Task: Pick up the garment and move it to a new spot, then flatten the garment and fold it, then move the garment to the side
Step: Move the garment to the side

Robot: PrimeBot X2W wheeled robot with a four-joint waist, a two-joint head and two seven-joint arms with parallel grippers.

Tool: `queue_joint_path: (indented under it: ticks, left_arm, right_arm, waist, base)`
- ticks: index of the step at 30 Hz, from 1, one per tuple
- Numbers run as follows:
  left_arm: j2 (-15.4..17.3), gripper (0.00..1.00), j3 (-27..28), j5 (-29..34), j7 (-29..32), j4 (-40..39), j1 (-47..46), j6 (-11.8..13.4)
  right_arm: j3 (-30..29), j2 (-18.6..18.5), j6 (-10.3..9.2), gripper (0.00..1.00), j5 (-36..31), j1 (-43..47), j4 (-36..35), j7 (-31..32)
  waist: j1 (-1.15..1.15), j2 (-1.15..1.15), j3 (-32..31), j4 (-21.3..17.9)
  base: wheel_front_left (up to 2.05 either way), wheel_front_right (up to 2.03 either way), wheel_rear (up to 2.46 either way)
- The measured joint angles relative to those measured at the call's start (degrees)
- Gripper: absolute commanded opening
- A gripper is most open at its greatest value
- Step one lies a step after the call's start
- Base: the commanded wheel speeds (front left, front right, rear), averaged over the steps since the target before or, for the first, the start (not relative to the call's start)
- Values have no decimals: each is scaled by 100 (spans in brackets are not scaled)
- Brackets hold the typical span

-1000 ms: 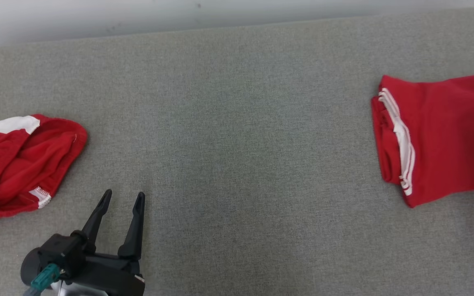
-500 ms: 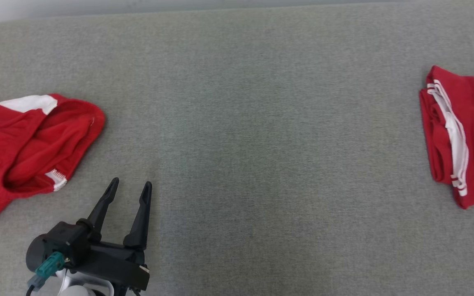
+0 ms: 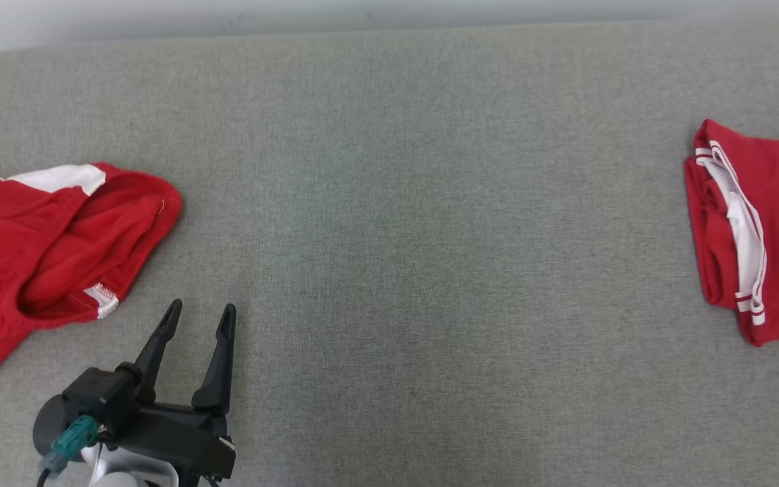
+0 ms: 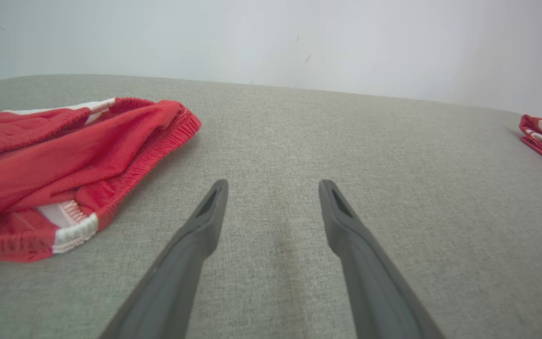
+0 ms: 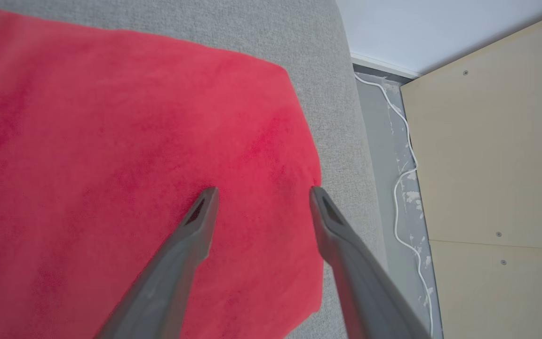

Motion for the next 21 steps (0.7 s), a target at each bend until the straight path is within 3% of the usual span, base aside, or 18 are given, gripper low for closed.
queue_joint_path:
  ticks: [3,9,16,21]
  left_arm:
    - [-34,100,8,-16,-16,77,42,46]
    - [-171,100,4,-53,-24,255,88,56]
    - [-237,100,85,-135,-74,417,380,163]
    - [-215,100,256,-270,-76,423,688,256]
  right_arm:
    - [73,19,0,100,-93,-1,-11,-5]
    - [-136,21,16,100,8,-27,-356,-701]
    - [-486,202,157,100,413,380,-883,-1646]
    - [-671,455,367,100,703,921,-1536,-2351]
  waist:
    - [0,0,-119,-48]
    - [0,0,-427,-144]
    - [-1,0,-880,-233]
    - [-1,-1,-1207,-311]
  base:
    - [0,0,0]
    - [0,0,0]
    - [0,0,0]
    - [0,0,0]
